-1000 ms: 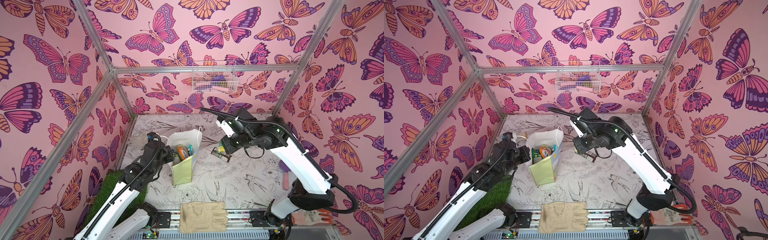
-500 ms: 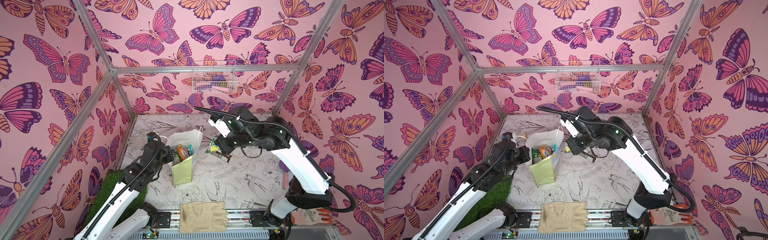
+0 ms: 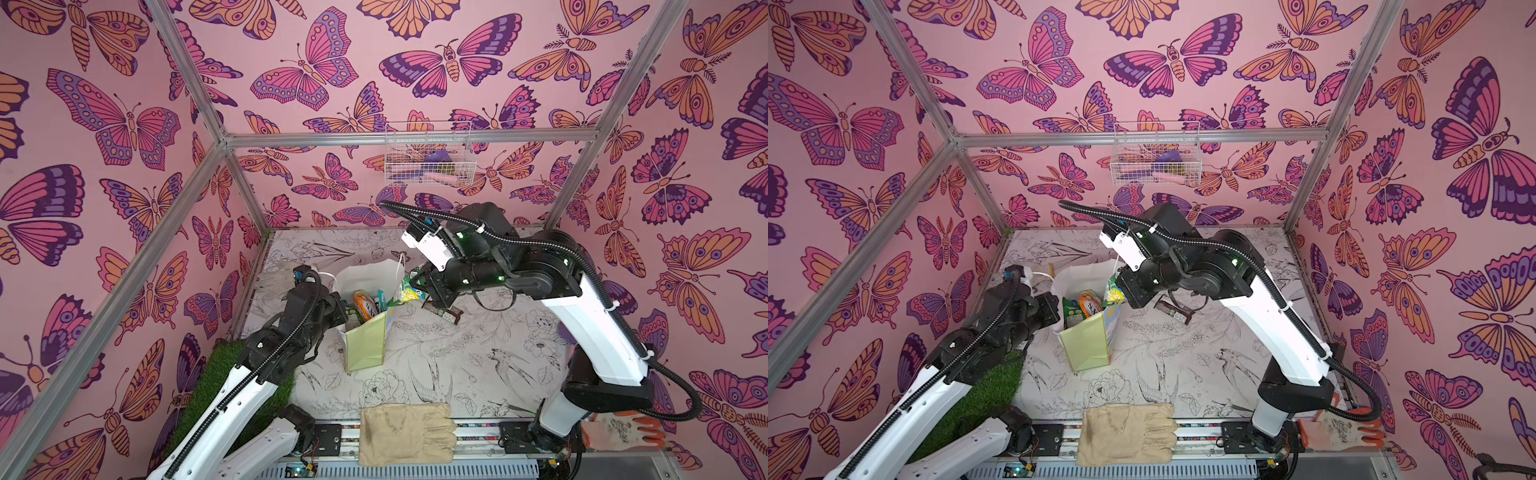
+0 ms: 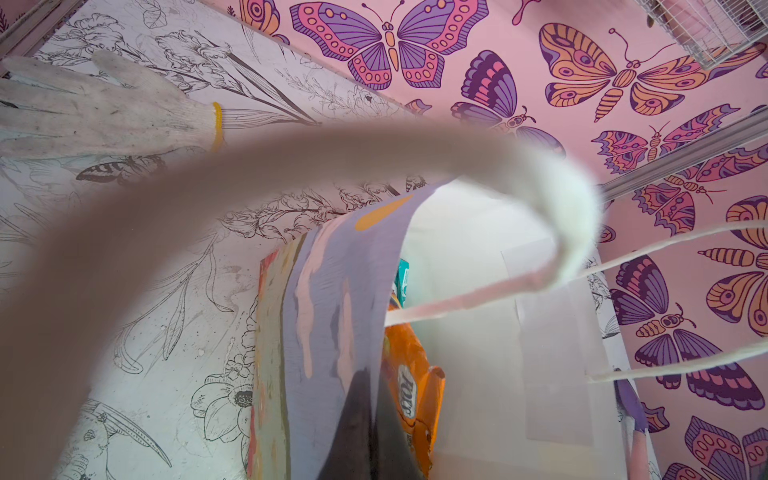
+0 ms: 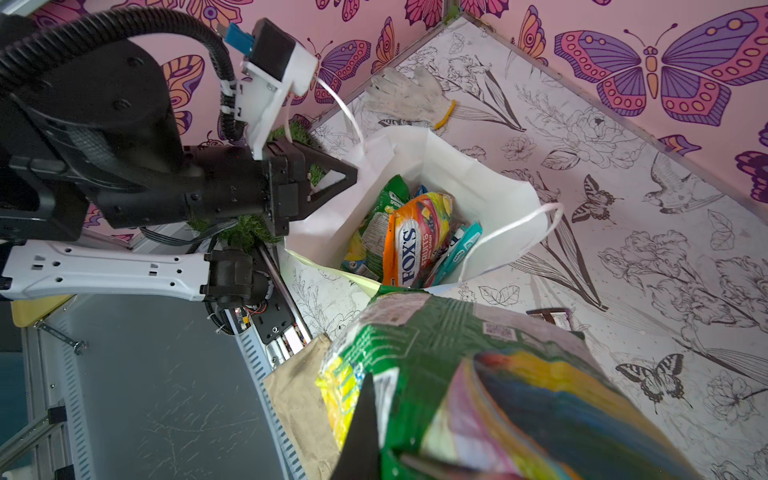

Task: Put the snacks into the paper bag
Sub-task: 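Carry the green packet over the bag opening with the right gripper, then lower the green packet into the bag and open the right gripper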

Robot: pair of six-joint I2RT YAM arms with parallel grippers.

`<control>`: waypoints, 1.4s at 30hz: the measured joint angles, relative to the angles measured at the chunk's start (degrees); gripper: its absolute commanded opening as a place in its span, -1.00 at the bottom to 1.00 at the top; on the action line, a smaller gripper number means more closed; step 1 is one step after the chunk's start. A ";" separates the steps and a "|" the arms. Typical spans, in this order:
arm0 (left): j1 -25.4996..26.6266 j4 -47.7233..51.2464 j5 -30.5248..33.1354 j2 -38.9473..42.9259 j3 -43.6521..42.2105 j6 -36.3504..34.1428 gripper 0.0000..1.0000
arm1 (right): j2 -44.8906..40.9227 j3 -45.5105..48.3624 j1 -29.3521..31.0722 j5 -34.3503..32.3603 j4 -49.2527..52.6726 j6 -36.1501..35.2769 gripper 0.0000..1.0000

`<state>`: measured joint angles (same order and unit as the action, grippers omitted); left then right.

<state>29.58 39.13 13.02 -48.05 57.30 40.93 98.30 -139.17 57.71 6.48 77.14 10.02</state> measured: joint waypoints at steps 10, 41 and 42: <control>0.00 0.15 0.00 0.22 0.00 0.00 -1.00 | 2.84 -4.04 0.31 1.29 -0.48 -1.09 -1.00; 0.00 0.33 0.00 0.39 0.00 0.00 -1.00 | 4.90 -2.05 2.19 6.21 -13.79 3.34 -1.00; 0.00 0.35 0.00 0.39 0.00 0.00 -1.00 | 4.90 -1.33 2.19 6.21 -14.40 3.65 -1.00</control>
<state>29.58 39.48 13.02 -47.66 57.30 40.93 103.20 -140.51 59.90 12.69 62.74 13.67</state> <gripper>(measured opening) 0.044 0.044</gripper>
